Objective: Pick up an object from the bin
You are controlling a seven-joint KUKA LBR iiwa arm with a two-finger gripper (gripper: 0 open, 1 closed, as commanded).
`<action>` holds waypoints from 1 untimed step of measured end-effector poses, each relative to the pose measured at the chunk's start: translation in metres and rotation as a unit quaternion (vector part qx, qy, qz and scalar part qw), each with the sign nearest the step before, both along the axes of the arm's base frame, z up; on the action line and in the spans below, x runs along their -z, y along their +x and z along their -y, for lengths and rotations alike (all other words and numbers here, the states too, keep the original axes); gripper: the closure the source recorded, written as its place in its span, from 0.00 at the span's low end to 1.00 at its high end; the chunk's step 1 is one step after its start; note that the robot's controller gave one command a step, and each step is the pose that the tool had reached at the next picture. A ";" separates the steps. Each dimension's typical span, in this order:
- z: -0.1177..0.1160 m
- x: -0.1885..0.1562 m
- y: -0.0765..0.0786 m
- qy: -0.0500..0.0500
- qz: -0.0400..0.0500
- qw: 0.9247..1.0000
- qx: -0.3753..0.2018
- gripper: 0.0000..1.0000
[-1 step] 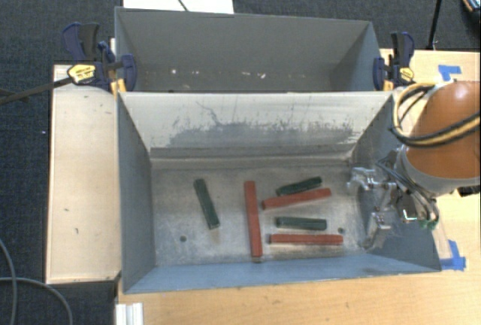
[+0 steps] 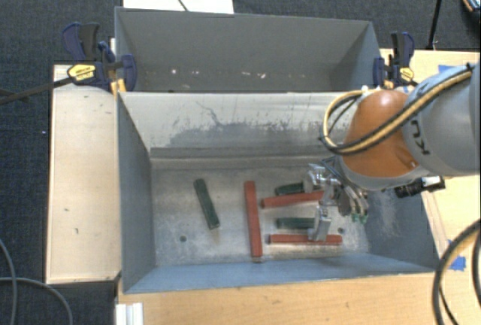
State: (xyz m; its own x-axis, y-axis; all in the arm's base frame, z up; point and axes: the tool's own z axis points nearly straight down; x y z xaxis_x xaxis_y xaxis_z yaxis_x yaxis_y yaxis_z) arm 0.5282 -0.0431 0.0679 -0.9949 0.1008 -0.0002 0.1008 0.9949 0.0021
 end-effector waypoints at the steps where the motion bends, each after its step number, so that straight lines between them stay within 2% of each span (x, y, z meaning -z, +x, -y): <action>1: -0.007 -0.003 0.048 -0.001 0.003 0.999 -0.032 0.00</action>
Offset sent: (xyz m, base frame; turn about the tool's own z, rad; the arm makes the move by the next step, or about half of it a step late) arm 0.0456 0.0068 0.0021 -0.0638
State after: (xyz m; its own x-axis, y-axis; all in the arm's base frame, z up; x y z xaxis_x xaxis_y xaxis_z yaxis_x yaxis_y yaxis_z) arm 0.5762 -0.0362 0.0712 -0.9993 0.0375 -0.0056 0.0375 0.9993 0.0002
